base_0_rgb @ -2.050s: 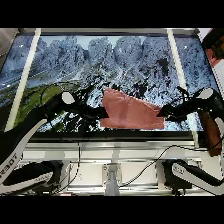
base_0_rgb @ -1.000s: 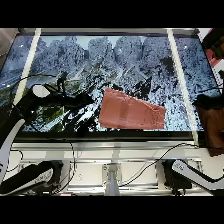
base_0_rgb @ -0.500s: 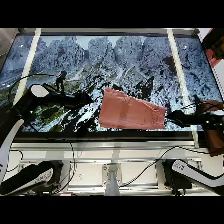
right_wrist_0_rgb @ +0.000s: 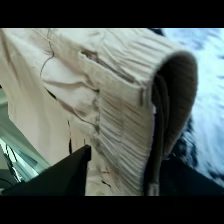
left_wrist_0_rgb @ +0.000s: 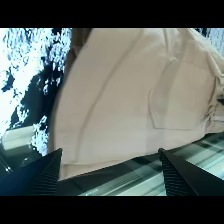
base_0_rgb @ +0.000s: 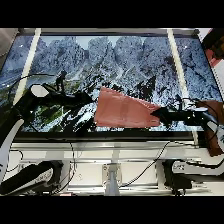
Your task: Fold the clothes and pants, and hang the long-sleeved shirts on hangers.
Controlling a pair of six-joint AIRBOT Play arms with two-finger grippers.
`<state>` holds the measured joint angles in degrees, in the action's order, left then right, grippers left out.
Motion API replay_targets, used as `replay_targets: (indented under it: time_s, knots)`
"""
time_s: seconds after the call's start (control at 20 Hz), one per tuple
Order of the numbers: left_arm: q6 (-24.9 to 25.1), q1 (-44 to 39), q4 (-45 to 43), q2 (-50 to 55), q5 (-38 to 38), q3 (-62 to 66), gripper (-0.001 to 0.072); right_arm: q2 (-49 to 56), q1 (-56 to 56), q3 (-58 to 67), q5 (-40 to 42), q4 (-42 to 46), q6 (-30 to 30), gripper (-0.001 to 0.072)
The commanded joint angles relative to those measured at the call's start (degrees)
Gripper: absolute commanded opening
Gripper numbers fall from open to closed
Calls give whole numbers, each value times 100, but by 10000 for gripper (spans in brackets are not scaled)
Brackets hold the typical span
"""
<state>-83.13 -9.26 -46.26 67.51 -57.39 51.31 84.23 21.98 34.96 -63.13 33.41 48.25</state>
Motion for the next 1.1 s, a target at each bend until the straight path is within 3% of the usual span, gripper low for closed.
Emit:
replay_targets:
  time_s: [0.0,0.05,0.1,0.2,0.25,0.3,0.45,0.55,0.65,0.85,1.05]
  knots:
    - [2,4,-2,-4,125,4,714,164,-549,22,188,-754,-750,266]
    - [4,7,-2,-4,125,7,713,162,-621,98,164,-839,-820,128]
    - [7,7,-4,-4,129,7,713,157,-658,238,33,-863,-901,37]
    - [190,7,-2,-11,146,7,713,48,-660,590,-251,-861,-981,20]
    - [382,9,-7,-13,181,7,676,-63,-649,802,-306,-859,-977,20]
    - [511,9,-15,-13,236,7,562,-236,-636,1045,-275,-911,-929,20]
    - [568,9,-20,-48,476,9,541,-774,-402,1871,197,-925,-535,20]
    - [573,9,-22,-131,560,11,541,-1029,-31,2476,649,-820,-7,19]
    - [780,9,-26,-236,577,11,541,-1176,529,3067,1049,-560,894,19]
    - [907,9,-157,-407,577,9,541,-1290,1934,3945,970,354,2507,19]
    - [909,146,-219,-448,577,9,541,-1661,3423,4098,588,1211,3154,19]
